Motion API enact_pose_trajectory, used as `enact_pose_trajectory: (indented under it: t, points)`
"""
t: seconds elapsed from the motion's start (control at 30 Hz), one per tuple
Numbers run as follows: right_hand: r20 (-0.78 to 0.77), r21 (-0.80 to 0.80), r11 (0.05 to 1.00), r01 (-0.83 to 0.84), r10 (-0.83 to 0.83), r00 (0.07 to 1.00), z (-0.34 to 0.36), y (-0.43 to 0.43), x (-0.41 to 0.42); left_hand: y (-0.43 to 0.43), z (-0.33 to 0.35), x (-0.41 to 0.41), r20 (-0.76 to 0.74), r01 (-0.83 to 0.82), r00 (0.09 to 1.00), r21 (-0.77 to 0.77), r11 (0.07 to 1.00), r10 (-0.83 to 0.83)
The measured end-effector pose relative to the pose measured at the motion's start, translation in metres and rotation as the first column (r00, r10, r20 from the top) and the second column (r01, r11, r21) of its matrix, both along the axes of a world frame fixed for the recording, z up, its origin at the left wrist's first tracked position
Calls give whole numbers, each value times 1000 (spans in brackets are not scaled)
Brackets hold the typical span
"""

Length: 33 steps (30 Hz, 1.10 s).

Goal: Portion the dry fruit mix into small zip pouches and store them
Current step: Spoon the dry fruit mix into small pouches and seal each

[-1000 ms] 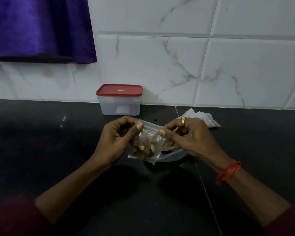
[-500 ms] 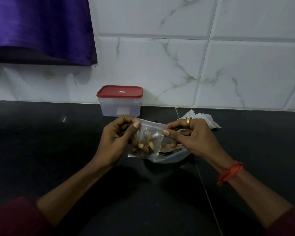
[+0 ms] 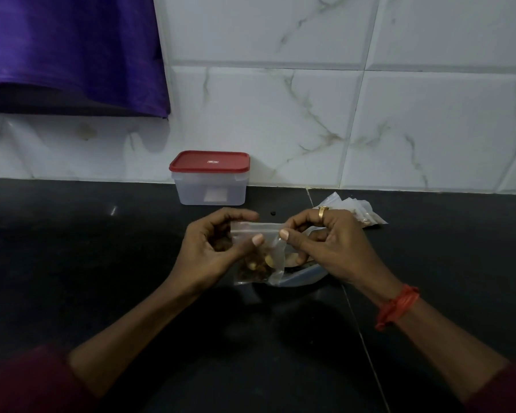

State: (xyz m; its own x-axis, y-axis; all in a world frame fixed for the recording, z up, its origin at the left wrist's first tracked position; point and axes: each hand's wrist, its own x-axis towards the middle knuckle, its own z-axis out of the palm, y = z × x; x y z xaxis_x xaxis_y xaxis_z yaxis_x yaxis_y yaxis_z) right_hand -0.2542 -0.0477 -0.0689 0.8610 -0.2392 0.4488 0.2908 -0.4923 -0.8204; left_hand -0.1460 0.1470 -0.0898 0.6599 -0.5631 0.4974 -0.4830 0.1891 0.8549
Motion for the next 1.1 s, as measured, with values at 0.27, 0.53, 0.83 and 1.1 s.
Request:
enact_pose_trajectory:
  t: [0.27, 0.53, 0.83, 1.1]
  points:
    - [2, -78, 996, -47, 47, 999, 4, 12, -2, -2, -1, -2, 47, 37, 998, -1, 999, -37]
    - [3, -128, 990, -52, 53, 999, 5, 13, -3, -2, 1, -3, 46, 46, 998, 8, 999, -46]
    - [12, -120, 992, -41, 43, 999, 3, 13, -2, -4, 1, -5, 125, 27, 992, 67, 997, -35]
    - [16, -106, 994, -14, 15, 1000, -1, 6, -1, 1, 3, 0, 101, 23, 994, 73, 997, -31]
